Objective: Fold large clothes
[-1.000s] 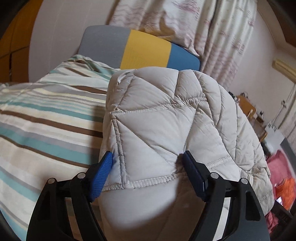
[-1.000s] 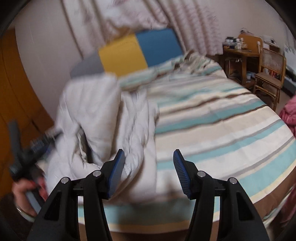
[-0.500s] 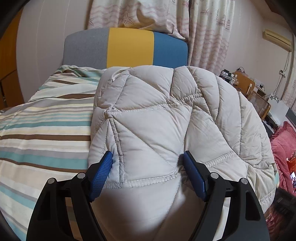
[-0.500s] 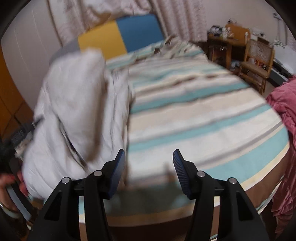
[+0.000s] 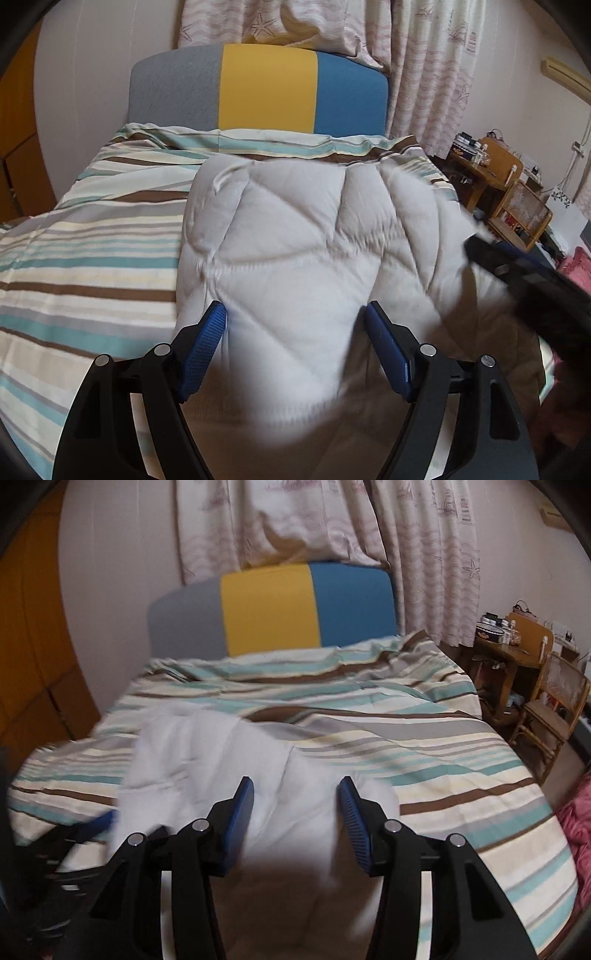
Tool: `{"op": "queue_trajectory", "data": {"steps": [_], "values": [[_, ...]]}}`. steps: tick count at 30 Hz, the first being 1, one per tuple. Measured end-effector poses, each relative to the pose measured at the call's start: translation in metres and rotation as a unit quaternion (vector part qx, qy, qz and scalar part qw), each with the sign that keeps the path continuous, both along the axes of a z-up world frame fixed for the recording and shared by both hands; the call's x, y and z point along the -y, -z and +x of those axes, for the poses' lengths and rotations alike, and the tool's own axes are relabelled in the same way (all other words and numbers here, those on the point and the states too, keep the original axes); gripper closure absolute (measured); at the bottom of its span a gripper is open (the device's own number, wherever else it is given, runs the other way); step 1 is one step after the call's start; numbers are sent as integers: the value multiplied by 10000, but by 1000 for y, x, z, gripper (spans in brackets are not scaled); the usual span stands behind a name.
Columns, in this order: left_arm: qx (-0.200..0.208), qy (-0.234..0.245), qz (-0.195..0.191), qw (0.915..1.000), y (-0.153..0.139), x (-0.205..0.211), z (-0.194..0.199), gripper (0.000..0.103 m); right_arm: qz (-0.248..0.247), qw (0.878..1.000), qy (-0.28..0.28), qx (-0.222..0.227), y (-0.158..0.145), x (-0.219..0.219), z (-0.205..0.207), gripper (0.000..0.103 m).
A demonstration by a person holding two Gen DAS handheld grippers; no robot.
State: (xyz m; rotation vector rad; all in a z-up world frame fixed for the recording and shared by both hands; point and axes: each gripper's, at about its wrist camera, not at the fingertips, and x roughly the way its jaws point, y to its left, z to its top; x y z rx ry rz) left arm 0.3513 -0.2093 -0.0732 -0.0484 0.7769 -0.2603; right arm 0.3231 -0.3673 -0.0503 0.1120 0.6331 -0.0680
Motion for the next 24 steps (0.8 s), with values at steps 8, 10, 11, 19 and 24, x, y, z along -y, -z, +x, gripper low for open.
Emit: {"op": "queue_trajectory", "data": {"steps": [8,10,11,19,24], "values": [[39,85,281,9996,-2,27,26,26,231,9985,293,-407,52,39,30,55],[49,92,446,9989,3,34,30,24,260,9981,340,-445,60,45,33,55],[42,101,529,9985,7,37,32,22,251,9980,349,-471,64,46,34,54],[-128,170,486,9986,40,33,46,13,303,9967,269,-698,88,47,49,53],[-163,154,426,9988,53,34,53,11,324,9957,263,-821,99,47,59,53]]}}
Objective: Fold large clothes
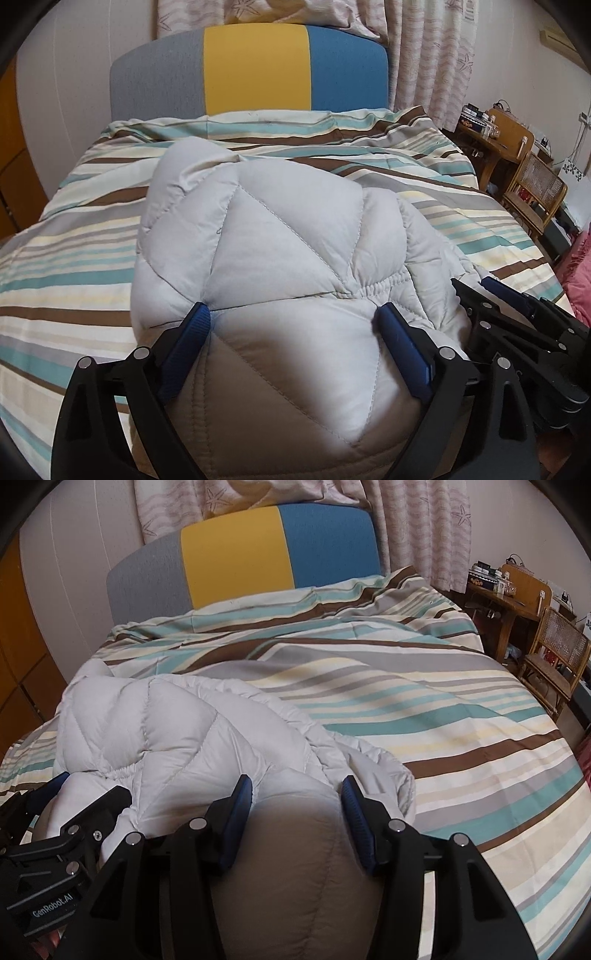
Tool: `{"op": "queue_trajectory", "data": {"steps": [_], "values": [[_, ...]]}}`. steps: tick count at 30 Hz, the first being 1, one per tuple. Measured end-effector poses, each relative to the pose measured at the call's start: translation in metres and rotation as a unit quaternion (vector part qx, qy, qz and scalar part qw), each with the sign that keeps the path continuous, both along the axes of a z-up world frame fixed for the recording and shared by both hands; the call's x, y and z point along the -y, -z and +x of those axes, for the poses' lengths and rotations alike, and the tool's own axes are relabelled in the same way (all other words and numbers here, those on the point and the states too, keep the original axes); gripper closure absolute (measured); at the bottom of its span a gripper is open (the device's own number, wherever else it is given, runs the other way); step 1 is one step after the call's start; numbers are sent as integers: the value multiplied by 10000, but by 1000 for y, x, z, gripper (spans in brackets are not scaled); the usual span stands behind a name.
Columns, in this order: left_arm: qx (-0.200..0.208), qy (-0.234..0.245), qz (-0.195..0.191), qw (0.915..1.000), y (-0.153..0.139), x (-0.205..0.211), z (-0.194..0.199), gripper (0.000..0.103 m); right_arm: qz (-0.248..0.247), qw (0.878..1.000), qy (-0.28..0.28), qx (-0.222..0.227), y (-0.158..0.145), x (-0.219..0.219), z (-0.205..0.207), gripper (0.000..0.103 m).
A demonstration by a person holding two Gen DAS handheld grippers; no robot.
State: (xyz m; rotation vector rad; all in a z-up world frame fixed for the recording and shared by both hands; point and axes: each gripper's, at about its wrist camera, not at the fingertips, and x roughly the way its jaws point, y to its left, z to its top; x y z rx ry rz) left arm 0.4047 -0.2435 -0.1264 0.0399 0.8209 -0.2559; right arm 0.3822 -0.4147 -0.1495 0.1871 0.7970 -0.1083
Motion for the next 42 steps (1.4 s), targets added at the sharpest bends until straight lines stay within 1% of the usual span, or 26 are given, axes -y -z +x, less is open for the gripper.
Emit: {"op": "queue_trajectory", "data": {"steps": [6,11,15,16,18,19,21,22,23,24,26,27,28,30,34,38,42], "values": [[39,-25,-20,10000,10,1,4,10,-1,9999,27,-147,11,0,11,53],[137,-92,-11,9999,16,0,4,10,163,9995,-54,-248,24,6,23,53],[285,-136,11,9995,15,0,-1,10,167,9996,-50,-200,26,7,24,52],[319,-130,-14,9994,13,-1,-4,10,159,9997,-48,-164,26,7,23,52],[245,-113,-130,9996,3,-5,-6,9,164,9998,-30,-86,24,8,19,52],[200,-134,-236,9994,-4,-7,-5,9,182,9998,-23,-57,24,8,18,52],[218,-335,-500,9979,-18,-16,0,9,219,9998,8,-13,22,10,16,52],[306,-529,-472,9970,-28,-21,5,9,171,9999,26,8,21,9,15,52],[395,-678,-306,9964,-35,-21,12,9,117,9999,37,35,20,8,14,52],[432,-724,-169,9963,-37,-18,18,9,82,9999,50,57,19,6,14,52],[351,-653,171,9971,-32,-10,34,9,27,9999,77,103,17,5,12,52],[208,-580,353,9975,-23,-5,43,9,18,9999,91,120,17,5,11,52],[95,-551,405,9976,-15,-2,48,9,17,9999,103,126,17,4,11,52],[60,-543,378,9978,-4,-3,51,7,16,9998,130,135,16,5,12,52],[98,-581,165,9981,16,-10,55,4,-30,9998,142,141,15,3,13,52],[211,-617,147,9978,22,-12,57,3,-245,9994,167,181,13,-3,13,52],[308,-625,135,9975,22,-14,53,3,-240,9986,61,472,-2,-5,0,49]]}}
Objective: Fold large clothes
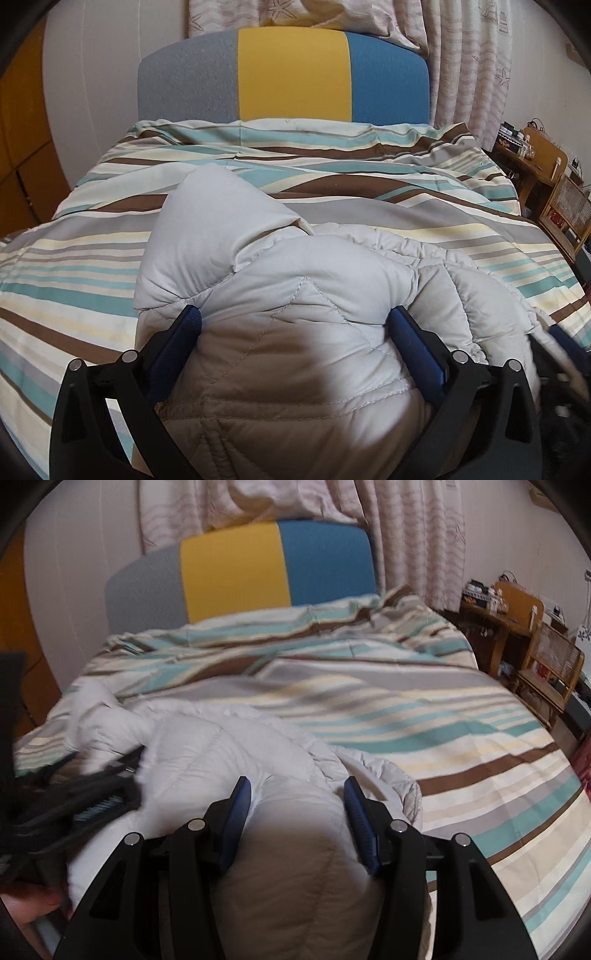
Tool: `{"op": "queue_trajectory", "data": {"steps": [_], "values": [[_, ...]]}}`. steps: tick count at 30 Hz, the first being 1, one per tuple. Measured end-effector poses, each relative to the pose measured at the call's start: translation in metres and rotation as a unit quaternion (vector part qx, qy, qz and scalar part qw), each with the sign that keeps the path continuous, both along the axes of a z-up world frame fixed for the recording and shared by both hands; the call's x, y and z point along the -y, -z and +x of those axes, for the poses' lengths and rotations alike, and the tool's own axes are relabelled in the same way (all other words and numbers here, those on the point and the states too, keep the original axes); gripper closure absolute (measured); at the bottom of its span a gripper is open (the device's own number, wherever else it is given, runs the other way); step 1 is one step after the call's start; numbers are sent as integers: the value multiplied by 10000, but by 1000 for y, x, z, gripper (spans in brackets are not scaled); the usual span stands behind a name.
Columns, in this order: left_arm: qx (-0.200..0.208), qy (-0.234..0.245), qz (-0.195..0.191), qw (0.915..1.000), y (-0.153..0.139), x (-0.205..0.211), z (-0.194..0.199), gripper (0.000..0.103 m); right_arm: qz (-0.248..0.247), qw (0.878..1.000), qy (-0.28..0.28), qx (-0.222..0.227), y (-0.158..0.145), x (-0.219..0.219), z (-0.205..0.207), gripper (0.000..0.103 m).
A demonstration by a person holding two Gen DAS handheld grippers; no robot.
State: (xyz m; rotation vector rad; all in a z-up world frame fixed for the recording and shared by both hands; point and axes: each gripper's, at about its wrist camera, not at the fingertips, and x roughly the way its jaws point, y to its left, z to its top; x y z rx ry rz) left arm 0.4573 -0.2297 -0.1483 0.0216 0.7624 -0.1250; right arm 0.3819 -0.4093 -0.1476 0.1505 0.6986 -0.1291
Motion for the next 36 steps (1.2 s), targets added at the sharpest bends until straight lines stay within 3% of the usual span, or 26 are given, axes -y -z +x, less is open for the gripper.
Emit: {"op": "queue_trajectory", "data": {"steps": [4,11,20,25,29,36], "values": [[21,-8,-27,10000,-1,-2,-1,3,-143,9995,-288,73,-18,-9,-5,49],[-41,-106,-169,9998,1,-5,4,3,-65,9984,-251,-506,16,-3,34,49],[-31,-124,-211,9997,0,-8,2,3,-257,9981,-179,-537,27,-6,42,49],[-132,-129,-301,9994,-6,-23,-27,3,-246,9985,-192,-445,25,-6,38,48],[-139,-273,-773,9965,-3,-43,-59,3,-303,9990,-164,-273,20,-8,31,46],[1,-228,-758,9969,-12,-44,-80,3,-424,9990,-77,-113,11,-9,16,37]]}}
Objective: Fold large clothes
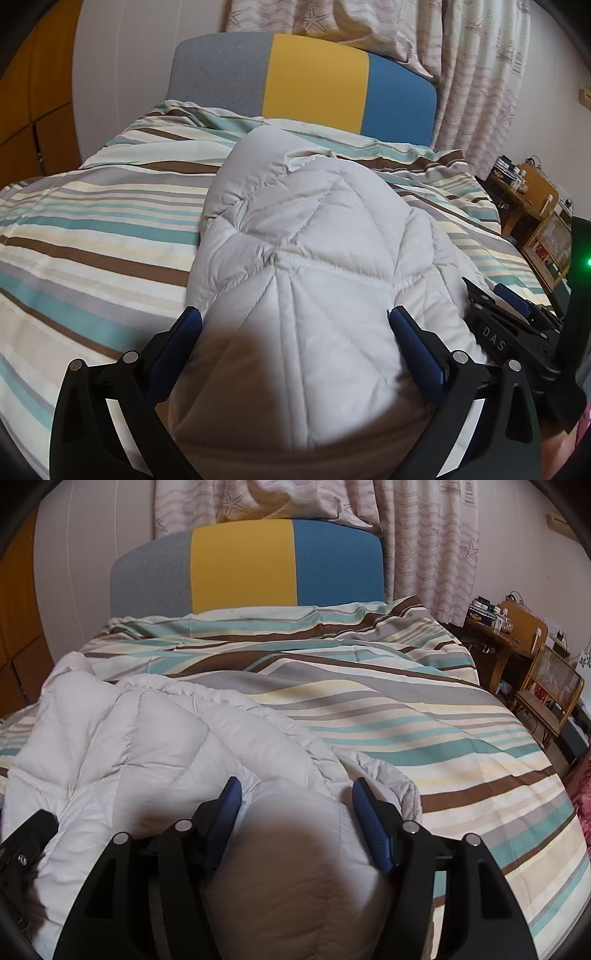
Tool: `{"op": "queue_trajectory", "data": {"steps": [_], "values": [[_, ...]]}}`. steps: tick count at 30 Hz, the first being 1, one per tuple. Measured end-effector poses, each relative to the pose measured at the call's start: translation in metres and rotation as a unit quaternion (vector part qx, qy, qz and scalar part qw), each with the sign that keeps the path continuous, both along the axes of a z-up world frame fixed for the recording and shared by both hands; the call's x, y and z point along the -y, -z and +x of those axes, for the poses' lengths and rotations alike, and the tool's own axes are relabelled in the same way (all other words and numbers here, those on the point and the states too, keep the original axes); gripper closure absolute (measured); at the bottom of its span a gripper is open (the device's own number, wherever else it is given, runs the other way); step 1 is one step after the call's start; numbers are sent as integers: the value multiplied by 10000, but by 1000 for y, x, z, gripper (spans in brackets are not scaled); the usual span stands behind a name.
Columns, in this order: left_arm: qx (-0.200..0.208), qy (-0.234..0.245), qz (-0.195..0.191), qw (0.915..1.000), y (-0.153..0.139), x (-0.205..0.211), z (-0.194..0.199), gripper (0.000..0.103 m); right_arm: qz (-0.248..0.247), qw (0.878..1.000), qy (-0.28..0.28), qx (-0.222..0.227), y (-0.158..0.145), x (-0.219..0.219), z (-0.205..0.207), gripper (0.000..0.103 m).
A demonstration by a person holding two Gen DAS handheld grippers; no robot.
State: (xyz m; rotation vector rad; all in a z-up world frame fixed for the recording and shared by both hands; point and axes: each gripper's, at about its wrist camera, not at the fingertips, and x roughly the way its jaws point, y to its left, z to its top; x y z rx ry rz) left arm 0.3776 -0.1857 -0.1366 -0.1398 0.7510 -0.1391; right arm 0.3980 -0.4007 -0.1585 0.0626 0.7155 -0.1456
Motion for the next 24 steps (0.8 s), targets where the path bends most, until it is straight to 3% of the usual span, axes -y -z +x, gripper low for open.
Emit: {"op": "queue_trajectory", "data": {"steps": [4,14,18,24], "values": [[-22,153,-181,9997,-6,-9,-15,3,74,9998,78,136,-9,5,-17,21],[-358,290,-584,9972,-2,-43,-40,3,341,9992,-209,-87,-32,9,-53,13],[-531,481,-683,9951,1,-51,-48,3,684,9972,-223,-216,-30,16,-71,9],[-899,929,-896,9876,10,-52,-50,3,1772,9825,-203,-545,-7,41,-86,6]]}}
